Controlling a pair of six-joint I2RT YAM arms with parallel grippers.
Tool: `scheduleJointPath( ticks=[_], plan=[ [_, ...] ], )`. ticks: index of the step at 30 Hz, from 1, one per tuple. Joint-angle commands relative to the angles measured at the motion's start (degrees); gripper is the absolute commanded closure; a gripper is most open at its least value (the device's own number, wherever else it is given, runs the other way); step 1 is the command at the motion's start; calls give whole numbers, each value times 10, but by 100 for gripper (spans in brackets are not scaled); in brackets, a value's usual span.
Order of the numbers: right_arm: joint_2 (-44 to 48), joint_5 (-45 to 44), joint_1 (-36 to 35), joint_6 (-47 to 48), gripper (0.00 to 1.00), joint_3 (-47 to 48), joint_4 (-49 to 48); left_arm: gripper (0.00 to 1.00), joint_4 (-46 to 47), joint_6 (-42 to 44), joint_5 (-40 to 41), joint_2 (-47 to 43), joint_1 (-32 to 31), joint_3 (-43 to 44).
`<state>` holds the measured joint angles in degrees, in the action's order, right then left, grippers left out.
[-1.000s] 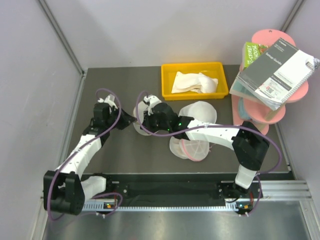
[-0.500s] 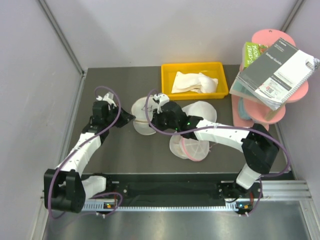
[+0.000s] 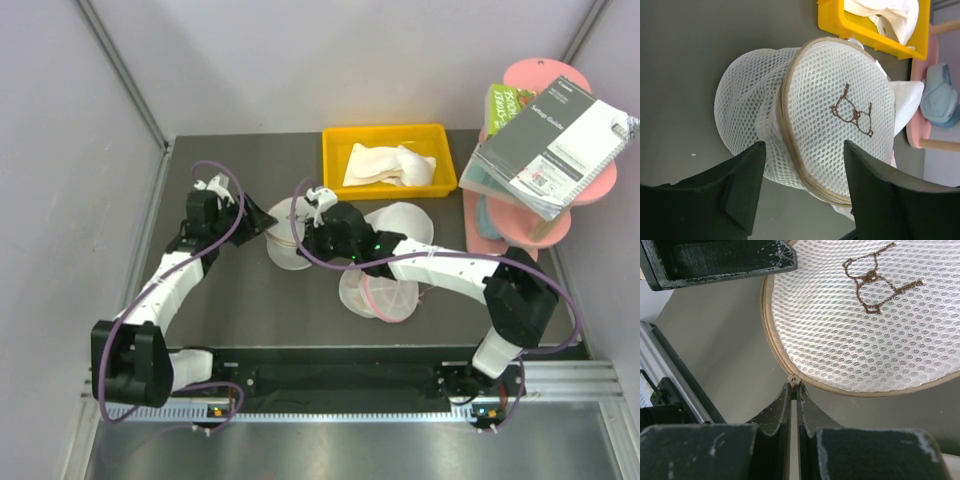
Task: Unzip the laundry bag and remove the bra
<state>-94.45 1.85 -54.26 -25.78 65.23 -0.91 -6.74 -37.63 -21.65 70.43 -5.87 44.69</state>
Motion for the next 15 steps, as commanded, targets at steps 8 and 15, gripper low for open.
scheduleJointPath(
  ticks=[8, 15],
  plan=[
    [-40, 35, -29, -14, 100, 67, -37, 26, -13, -22, 0, -93, 4, -49],
    [-67, 42, -41, -14, 100, 96, -34, 33, -2, -52, -20, -128, 4, -96]
  ],
)
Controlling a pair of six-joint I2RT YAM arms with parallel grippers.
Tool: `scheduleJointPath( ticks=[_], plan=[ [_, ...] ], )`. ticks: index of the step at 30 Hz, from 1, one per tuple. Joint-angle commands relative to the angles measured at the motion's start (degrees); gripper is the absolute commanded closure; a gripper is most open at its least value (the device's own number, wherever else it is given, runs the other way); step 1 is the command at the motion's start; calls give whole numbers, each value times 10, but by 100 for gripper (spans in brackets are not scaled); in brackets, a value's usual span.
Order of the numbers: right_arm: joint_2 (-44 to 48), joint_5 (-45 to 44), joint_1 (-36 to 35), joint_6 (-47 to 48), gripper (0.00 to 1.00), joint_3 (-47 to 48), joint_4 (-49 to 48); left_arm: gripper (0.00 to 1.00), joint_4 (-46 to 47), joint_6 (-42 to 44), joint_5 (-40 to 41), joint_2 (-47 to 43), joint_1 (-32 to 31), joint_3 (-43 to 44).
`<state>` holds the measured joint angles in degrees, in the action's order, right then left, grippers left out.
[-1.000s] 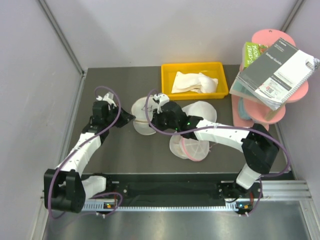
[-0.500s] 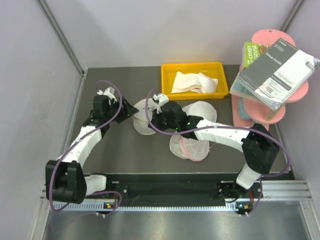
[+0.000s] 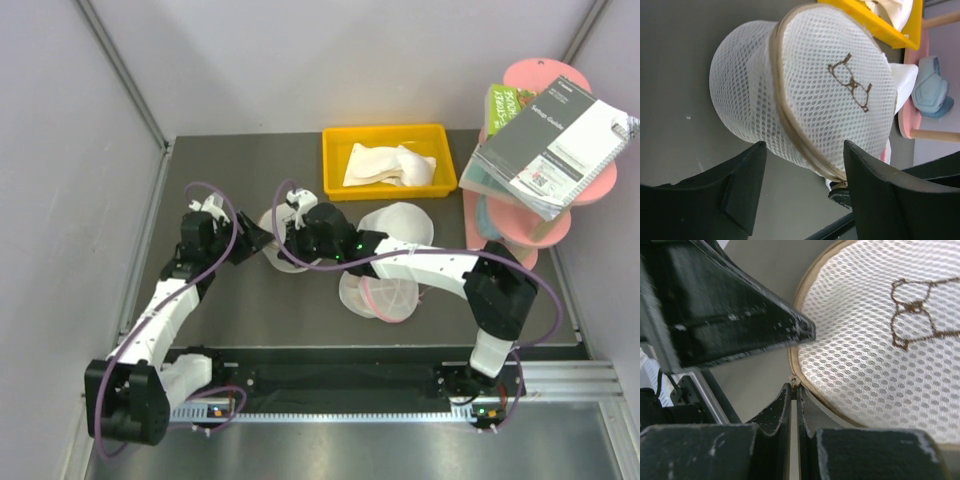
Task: Unzip the laundry bag and remove the bra
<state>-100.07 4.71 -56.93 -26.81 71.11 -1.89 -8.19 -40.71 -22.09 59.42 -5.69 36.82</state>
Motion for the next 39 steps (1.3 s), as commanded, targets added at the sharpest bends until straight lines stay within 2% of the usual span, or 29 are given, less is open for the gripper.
scheduleJointPath(
  ticks=[1, 5, 6, 9, 13, 24, 39],
  plan=[
    [-13, 14, -16, -4, 100, 39, -23, 35, 15, -22, -16, -18, 2, -18],
    [-14, 14, -21, -4, 100, 44, -20, 53, 28, -25, -12, -12, 2, -19],
    [-14, 13, -20, -4, 100, 44, -19, 64, 32, -25, -12, -9, 2, -16],
    [-10, 8, -20, -2, 100, 41, -15, 86, 35, -25, -8, -2, 2, -10],
    [-7, -1, -20, 2, 100, 39, -7, 100, 35, -23, -2, 7, 2, -2],
    [13, -24, -20, 7, 100, 22, 7, 100, 25, -7, 18, 18, 3, 15],
    [70, -62, 9, 17, 100, -50, 17, 100, 19, 9, 18, 36, 13, 33]
  ],
)
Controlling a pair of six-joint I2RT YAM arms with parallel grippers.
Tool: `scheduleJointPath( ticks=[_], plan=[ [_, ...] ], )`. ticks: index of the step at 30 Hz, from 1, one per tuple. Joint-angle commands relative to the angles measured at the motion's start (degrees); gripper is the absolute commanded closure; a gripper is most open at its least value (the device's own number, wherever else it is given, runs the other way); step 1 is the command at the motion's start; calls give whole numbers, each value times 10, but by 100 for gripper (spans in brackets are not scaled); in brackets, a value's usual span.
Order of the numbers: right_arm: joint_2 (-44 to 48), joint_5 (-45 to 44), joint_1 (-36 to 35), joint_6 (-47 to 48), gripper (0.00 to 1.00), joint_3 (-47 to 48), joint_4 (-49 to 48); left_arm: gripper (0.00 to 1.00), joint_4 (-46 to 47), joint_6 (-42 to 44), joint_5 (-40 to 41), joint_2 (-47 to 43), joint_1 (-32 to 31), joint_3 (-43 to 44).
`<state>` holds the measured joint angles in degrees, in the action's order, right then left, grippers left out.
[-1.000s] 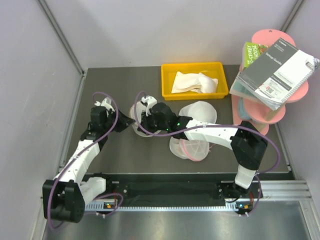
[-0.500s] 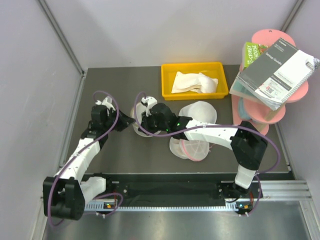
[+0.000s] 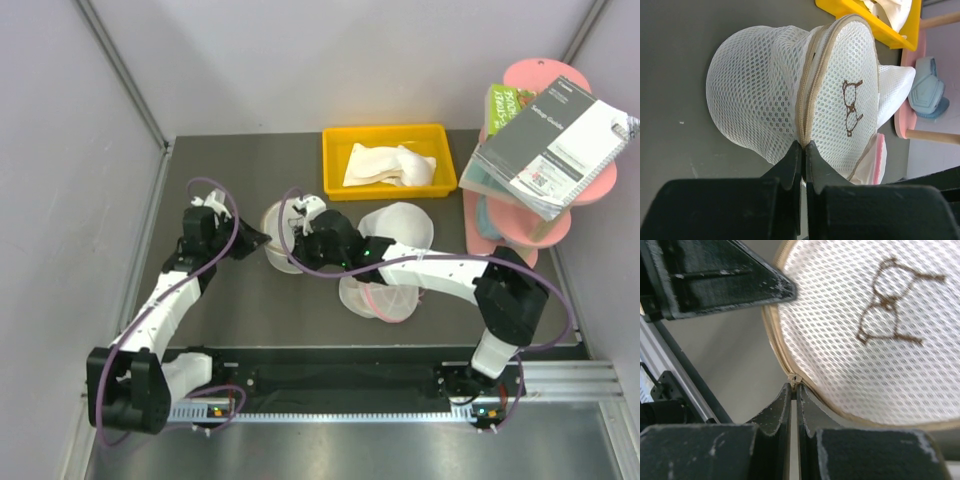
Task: Unzip the laundry bag and remove the bra
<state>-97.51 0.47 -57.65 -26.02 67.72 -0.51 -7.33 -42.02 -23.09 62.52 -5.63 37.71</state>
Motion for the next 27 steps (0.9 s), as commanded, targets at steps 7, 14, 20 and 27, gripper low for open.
scheduleJointPath(
  ticks=[7, 14, 20, 27],
  plan=[
    [62, -24, 35, 13, 100, -36, 22, 100, 12, 28, 27, 15, 15, 31],
    [58, -8, 35, 22, 100, -28, 24, 100, 33, 39, 13, 53, 16, 58],
    [36, 17, 19, 17, 100, -3, 17, 46, 17, 52, 9, 70, 16, 90],
    [-2, 39, -2, -1, 100, 37, -9, 27, -31, 60, 50, -2, 16, 54]
  ],
)
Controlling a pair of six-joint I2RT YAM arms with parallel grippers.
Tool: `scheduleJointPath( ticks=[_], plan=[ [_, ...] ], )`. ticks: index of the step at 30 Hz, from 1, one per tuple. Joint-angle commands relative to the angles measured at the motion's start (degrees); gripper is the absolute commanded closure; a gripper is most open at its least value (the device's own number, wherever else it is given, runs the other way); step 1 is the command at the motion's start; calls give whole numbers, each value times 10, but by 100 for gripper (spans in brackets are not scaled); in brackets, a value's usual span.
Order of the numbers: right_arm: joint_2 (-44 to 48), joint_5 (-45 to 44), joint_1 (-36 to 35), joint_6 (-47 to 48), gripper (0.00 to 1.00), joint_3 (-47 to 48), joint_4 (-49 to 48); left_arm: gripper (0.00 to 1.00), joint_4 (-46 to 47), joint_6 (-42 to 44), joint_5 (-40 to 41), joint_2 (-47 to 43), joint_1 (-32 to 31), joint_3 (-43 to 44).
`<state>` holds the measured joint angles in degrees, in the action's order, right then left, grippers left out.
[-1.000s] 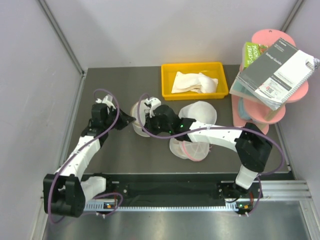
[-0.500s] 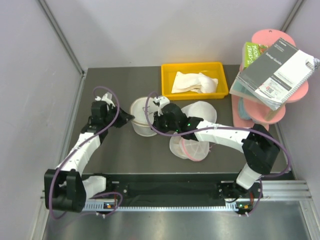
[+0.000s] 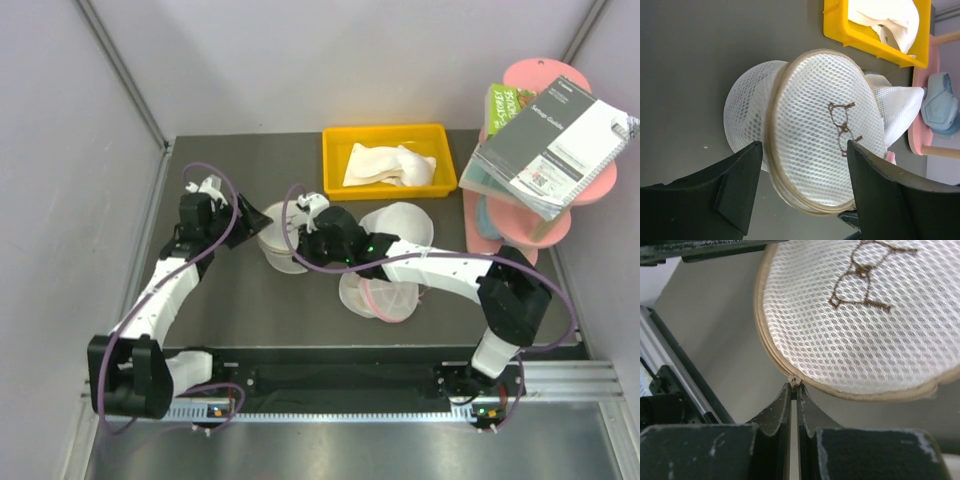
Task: Unzip the laundry bag and remove the bra
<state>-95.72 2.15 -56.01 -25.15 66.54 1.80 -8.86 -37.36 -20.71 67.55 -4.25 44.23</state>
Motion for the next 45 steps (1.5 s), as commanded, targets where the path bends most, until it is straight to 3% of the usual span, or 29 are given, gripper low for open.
scheduleJointPath(
  ticks=[1, 7, 10, 17, 18, 22, 45],
  plan=[
    [-31, 26, -21, -11, 100, 55, -33, 26, -25, 12, 30, -69, 2, -23],
    [-62, 37, -39, -11, 100, 99, -33, 27, -40, -1, 19, -110, 1, -62],
    [-68, 38, -44, -13, 100, 110, -33, 32, -45, -4, 20, -122, 2, -77],
    [-69, 38, -45, -14, 100, 109, -31, 66, -12, -30, 0, -119, 1, -92],
    [-68, 36, -45, -14, 100, 107, -31, 76, -8, -31, -2, -114, 1, -92],
    [-61, 24, -45, -12, 100, 102, -25, 100, 3, -32, -4, -103, 1, -90],
    [-3, -17, -37, -9, 100, 29, -3, 100, 3, -17, 11, -79, 3, -67]
  ],
)
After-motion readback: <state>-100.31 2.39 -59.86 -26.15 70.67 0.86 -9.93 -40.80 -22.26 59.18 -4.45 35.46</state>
